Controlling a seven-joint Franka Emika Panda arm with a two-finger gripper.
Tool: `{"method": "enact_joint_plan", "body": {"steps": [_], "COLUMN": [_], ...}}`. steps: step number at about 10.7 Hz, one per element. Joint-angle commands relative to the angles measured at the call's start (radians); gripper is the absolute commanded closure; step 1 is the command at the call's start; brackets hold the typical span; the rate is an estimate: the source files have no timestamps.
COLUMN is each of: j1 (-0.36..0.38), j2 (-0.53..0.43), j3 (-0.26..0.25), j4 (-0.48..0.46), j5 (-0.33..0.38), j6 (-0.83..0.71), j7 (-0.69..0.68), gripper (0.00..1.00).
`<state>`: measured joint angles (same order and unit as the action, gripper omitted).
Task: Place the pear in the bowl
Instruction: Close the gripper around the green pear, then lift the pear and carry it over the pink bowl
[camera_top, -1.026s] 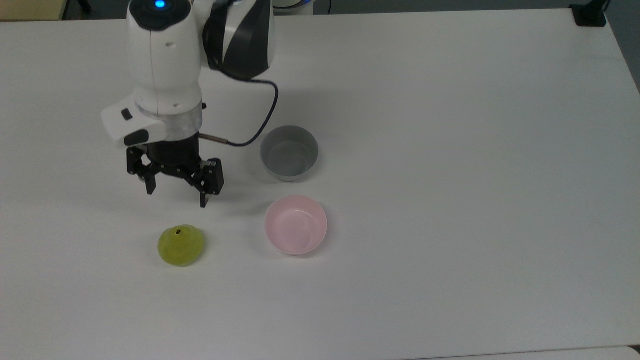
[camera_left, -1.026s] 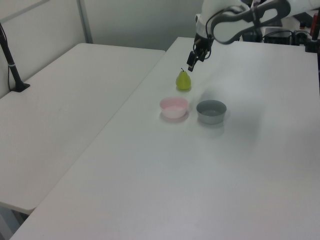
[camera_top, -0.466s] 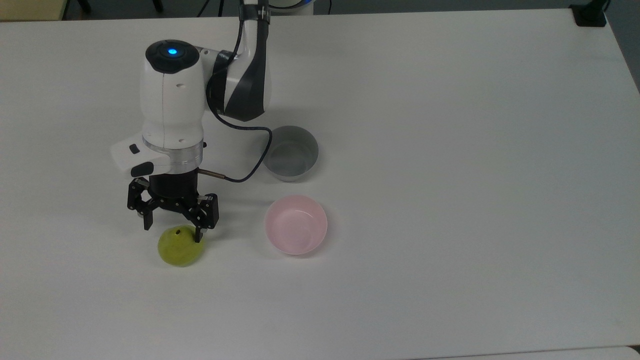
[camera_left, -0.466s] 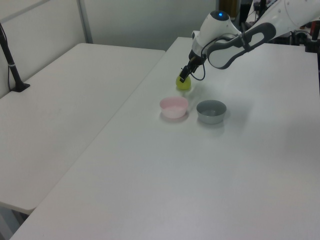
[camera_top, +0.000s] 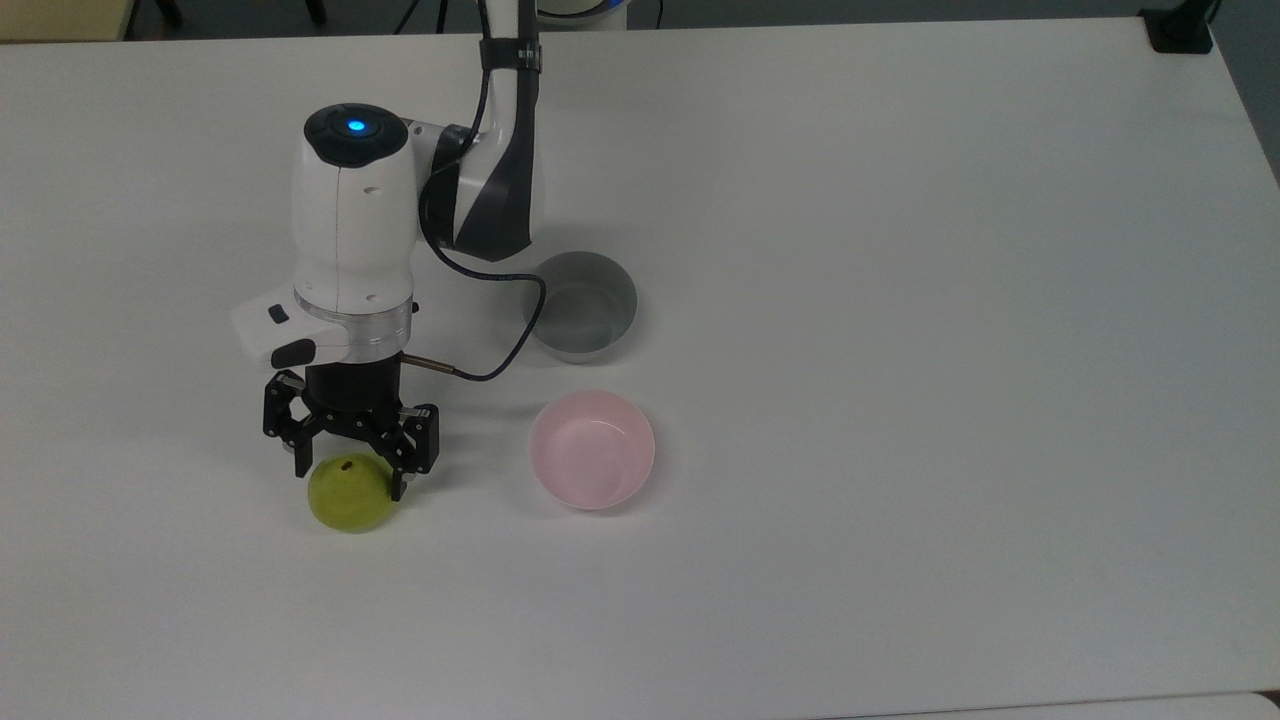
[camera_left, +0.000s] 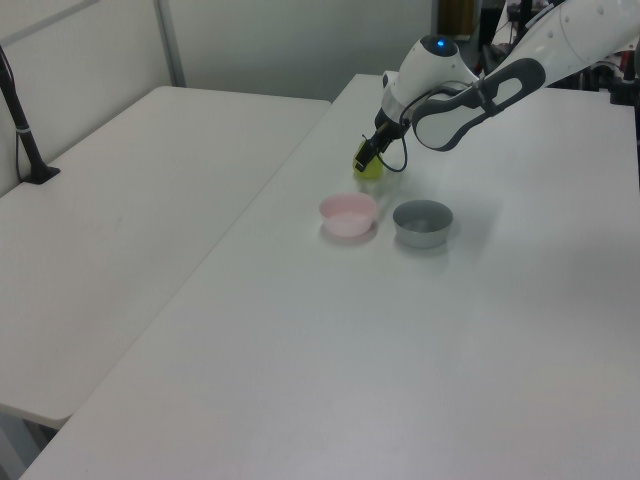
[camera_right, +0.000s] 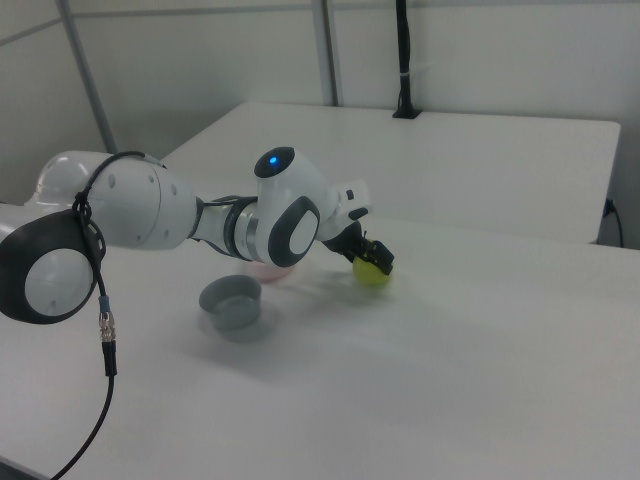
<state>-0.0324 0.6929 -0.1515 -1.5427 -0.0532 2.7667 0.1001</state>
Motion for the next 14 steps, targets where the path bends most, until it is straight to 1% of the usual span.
{"method": "enact_joint_plan", "body": {"steps": [1,2,3,4,6,8,9,13,14], "j1": [0.006,0.008,0.006,0.006,0.005,0.002,0.002,0.006,0.012], "j2": [0.019,0.019,0.019,0.016,-0.013,-0.074,-0.113,-0.289,-0.327], "j3": [-0.005,-0.005,-0.005,-0.005,-0.005,-0.005,-0.005,-0.003,0.004], "j4": [0.016,0.016,0.016,0.016,0.015,0.007,0.004,0.004,0.000], "j5": [-0.007,-0.007,-0.008,-0.008,-0.007,-0.004,-0.001,0.007,0.007], "j6": [0.019,0.017,0.017,0.017,0.016,0.001,-0.040,-0.309,-0.361], "j7": [0.016,0.015,0.015,0.015,0.010,0.015,0.015,0.024,0.030], "gripper": [0.24,0.35,0.49,0.58,0.59,0.59,0.59,0.59,0.59]}}
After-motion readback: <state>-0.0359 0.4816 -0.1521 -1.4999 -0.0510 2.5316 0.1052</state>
